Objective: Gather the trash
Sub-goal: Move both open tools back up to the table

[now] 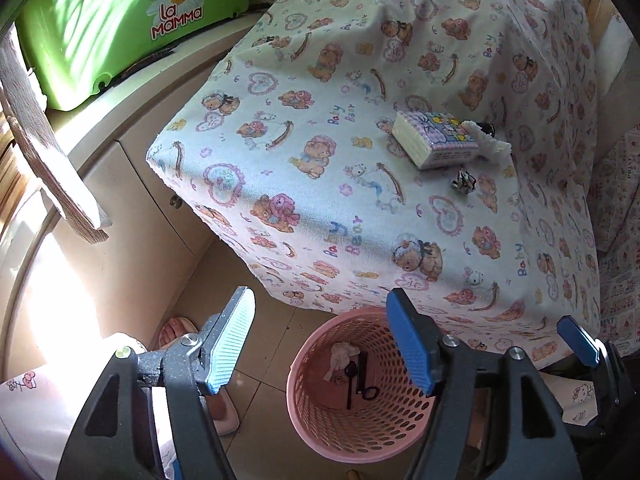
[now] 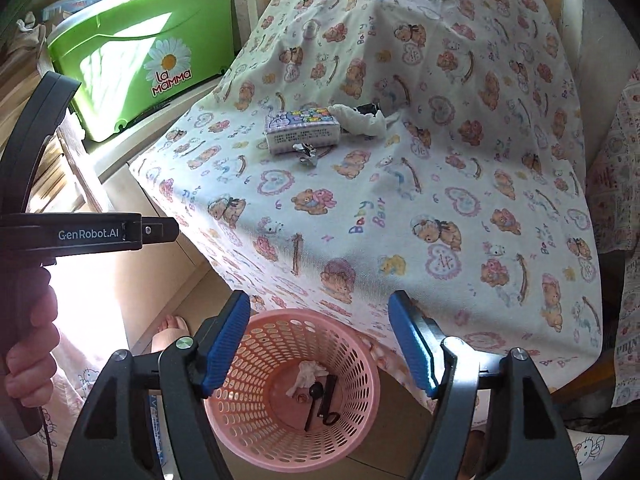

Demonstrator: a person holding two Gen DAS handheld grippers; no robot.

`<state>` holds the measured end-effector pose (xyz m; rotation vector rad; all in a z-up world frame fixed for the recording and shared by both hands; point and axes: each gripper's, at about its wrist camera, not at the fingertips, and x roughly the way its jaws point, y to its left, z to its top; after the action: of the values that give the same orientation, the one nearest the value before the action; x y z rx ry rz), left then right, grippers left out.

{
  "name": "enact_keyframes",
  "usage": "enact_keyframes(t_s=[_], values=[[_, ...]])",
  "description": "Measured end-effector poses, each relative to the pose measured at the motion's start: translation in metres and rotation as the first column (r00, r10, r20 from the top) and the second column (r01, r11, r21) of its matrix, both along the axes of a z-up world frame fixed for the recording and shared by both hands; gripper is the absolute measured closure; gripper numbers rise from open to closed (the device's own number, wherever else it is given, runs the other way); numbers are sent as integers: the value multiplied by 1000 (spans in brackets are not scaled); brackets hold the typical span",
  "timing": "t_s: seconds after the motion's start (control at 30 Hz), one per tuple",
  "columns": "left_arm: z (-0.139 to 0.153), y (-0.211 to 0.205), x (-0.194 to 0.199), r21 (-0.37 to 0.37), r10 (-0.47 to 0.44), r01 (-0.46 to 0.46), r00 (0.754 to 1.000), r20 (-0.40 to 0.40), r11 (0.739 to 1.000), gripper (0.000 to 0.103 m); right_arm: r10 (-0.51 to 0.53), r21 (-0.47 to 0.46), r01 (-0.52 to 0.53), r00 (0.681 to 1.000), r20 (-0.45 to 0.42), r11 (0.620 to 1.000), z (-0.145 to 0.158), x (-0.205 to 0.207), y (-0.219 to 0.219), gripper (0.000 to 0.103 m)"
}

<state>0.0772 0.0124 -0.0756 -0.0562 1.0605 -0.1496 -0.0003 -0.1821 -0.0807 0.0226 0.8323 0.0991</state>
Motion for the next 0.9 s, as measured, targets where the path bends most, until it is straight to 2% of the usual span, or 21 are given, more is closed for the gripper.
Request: enact_keyframes(t_s=[0.17,0.23,0.37,0.53,0.7,0.77,0.9], values=[[19,-7,-12,104,-14,1,991,130,995,26,-10,-29,12,997,74,999,16,-5,-1,16],[26,-7,-15,96,-19,4,987,158,995,18,-22,-42,26,996,89,999,21,-4,-3,16],[41,-5,-23,46,-27,18,980,199,999,13,-14,-33,18,992,125,999,29,-3,-8,16],[65,-13,-28,114,-63,32,959,276,993,2,-24,15,22,991,133,1000,44,3,-16,16],[89,-21,-12,134,-109,68,941,321,989,2,-80,-3,82,984,160,997,74,24,-36,16],[97,-23,-4,133,-124,84,938,324,987,2,-77,-34,84,980,182,996,88,34,-43,21],[112,-31,15,154,-156,110,931,330,982,2,-63,-75,81,975,215,994,110,55,-53,22]])
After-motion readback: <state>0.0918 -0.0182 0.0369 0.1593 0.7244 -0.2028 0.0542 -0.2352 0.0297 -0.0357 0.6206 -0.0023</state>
